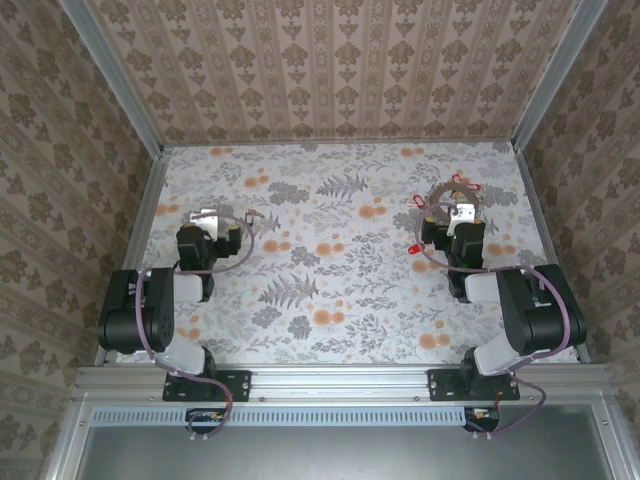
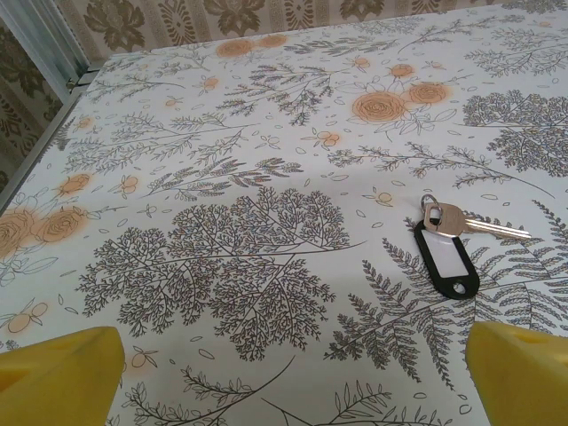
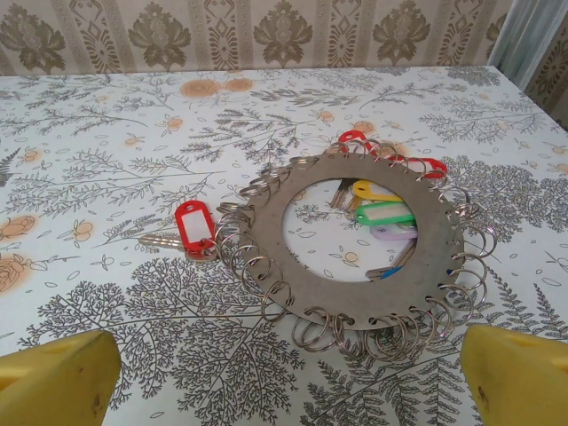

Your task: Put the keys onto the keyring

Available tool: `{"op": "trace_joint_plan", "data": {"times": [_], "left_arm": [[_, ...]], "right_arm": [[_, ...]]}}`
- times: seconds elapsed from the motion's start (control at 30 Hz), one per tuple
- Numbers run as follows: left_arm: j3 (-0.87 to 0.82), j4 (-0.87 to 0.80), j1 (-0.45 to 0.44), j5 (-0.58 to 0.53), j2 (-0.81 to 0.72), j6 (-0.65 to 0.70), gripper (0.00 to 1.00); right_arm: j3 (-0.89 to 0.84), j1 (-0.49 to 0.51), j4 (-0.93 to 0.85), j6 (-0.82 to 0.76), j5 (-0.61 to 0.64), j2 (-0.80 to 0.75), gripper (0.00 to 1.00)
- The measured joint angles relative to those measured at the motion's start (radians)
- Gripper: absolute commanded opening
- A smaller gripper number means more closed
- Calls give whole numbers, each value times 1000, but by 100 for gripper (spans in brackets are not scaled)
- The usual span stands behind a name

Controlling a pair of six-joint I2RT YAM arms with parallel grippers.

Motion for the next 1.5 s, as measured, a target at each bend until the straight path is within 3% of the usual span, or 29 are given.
{"op": "trace_joint_plan", "data": {"times": [0.87,1.3,1.5], "left_arm": [[0,0,0,0,0,0,100],[-26,26,-3,24,-17,2,100],[-100,101,-4,23,-48,2,100]], "right_arm": [[0,0,0,0,-2,0,100],[0,-2,-16,-6,-67,0,100],[11,-2,-138,-6,-83,-87,100]]}}
